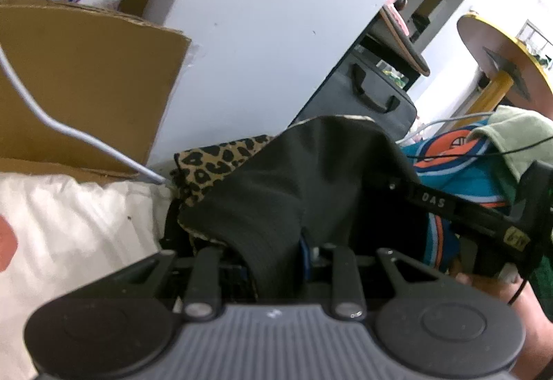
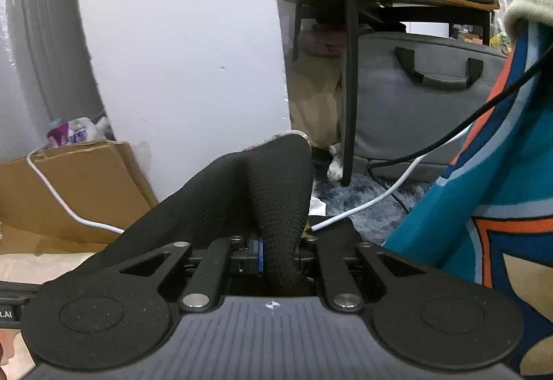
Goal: Fold clothes
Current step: 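Lift the folded shorts with both tools and carry them beside the bed, then lower the folded shorts onto the leopard-print cloth with both tools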
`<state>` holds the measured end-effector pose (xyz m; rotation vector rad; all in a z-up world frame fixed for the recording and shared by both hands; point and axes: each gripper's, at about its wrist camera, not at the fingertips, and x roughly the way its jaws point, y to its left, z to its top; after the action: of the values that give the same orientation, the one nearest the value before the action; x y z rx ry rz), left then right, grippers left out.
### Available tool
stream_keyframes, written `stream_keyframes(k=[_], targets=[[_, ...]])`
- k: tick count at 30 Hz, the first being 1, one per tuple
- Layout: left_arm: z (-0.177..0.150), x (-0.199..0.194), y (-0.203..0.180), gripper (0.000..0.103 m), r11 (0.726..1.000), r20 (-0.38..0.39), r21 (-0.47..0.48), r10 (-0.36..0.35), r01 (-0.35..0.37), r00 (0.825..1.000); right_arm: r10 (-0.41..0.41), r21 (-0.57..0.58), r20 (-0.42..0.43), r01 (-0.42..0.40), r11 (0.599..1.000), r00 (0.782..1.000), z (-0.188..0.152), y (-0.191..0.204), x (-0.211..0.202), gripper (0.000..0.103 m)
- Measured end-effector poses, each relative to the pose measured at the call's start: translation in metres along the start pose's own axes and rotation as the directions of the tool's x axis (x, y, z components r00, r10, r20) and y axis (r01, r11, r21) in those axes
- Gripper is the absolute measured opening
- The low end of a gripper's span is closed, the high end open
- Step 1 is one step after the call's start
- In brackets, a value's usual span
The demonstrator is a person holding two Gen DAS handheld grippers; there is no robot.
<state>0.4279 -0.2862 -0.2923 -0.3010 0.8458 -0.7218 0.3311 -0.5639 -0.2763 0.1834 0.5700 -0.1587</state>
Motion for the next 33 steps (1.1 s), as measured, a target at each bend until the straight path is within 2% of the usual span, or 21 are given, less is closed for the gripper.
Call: stream_keyframes(k=[6,9,13,14,16,18,21,25,29,33], targets=[[0.006,0.019,0.0,0.029,0.999,-0.024,0.035,-0.041,0.042,0.999,-0.046,0.03,0.023,0.045,0.999,0.999,-0.004,-0.014,0.018,0.009],[0.005,0.032,0.003,0.034,0.998,-0.06,0.061,0.007,-0.004,0.998,-0.075,0.027,-0.005,0.075,0.997,0.997,-0.011,-0.016,0.036,0.012],[0.012,0.041,0.006,0.043,0.997,-0.124,0.074,0.046,-0.037,0.991,-0.103,0.024,-0.029,0.104,0.994,0.994,-0.012,-0.019,0.047,0.03],[0.015,0.041,0.004,0.046,0.995,-0.139,0.084,0.056,-0.045,0.989,-0.107,0.021,-0.033,0.107,0.994,0.994,-0.01,-0.02,0.047,0.038],[0.019,0.04,0.002,0.052,0.993,-0.169,0.105,0.074,-0.057,0.983,-0.113,0.012,-0.045,0.114,0.993,0.993,-0.007,-0.021,0.048,0.048],[0.023,0.038,0.001,0.058,0.991,-0.193,0.118,0.092,-0.07,0.977,-0.125,0.015,-0.054,0.126,0.992,0.991,-0.003,-0.022,0.046,0.048],[0.029,0.031,0.003,0.061,0.989,-0.212,0.114,0.116,-0.093,0.97,-0.144,0.02,-0.034,0.145,0.989,0.989,0.0,-0.023,0.037,0.059],[0.037,0.025,0.011,0.063,0.994,-0.203,0.06,0.099,-0.088,0.974,-0.124,0.025,-0.027,0.124,0.992,0.992,-0.003,-0.027,0.023,0.061],[0.039,0.036,0.021,0.066,0.997,-0.216,-0.004,0.069,-0.071,0.974,-0.022,0.007,-0.027,0.023,1.0,0.999,-0.014,-0.023,0.008,0.06],[0.036,0.048,0.027,0.066,0.997,-0.221,-0.062,0.026,-0.041,0.975,0.026,0.007,-0.055,-0.026,1.0,0.998,-0.027,-0.014,0.007,0.06]])
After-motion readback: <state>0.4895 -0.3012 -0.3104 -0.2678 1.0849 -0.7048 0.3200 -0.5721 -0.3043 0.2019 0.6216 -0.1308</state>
